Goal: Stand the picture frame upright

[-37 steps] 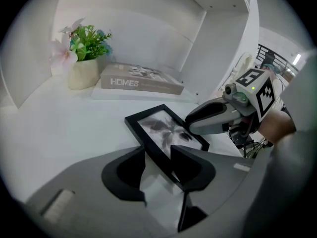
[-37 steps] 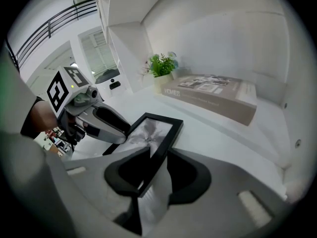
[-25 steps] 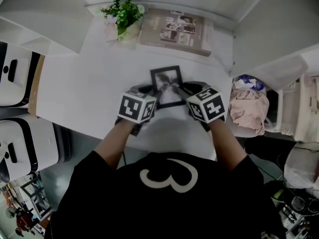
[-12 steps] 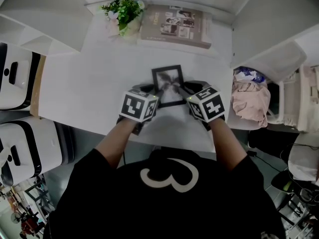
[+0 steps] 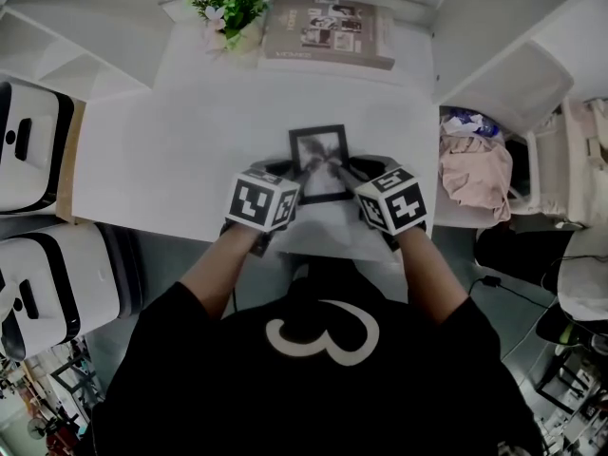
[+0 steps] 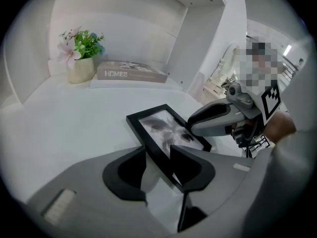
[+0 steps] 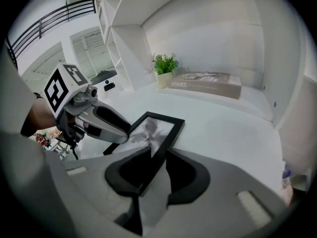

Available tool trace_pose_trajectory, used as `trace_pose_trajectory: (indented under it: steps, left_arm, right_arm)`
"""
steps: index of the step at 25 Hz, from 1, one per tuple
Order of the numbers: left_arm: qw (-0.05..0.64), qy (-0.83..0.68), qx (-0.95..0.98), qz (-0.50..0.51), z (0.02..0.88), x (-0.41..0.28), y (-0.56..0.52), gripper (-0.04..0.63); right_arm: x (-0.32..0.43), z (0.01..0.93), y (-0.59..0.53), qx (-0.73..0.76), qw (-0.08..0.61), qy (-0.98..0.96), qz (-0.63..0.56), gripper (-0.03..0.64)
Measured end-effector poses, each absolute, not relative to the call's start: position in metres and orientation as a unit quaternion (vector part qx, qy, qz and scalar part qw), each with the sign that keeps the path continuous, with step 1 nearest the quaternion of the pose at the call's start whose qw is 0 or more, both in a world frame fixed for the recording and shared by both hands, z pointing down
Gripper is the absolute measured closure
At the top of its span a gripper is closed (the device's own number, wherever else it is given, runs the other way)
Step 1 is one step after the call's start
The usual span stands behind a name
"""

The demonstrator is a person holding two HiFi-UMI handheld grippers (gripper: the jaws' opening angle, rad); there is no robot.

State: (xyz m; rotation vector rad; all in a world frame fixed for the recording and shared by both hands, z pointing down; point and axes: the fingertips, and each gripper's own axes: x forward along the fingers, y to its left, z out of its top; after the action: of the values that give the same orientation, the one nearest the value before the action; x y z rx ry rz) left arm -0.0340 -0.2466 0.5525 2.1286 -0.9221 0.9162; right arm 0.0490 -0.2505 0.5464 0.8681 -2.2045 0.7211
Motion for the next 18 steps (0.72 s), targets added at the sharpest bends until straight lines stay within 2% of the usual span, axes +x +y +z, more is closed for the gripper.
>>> trace_pose_trajectory:
  steps: [18]
  left_arm:
    - [0.305,-0.328,0.824,0.346,0.551,-0.042,-0.177,0.434]
  right_arm:
    - [0.042,0.546,-0.174,0.362,0.313,-0.830,0.287,0.512]
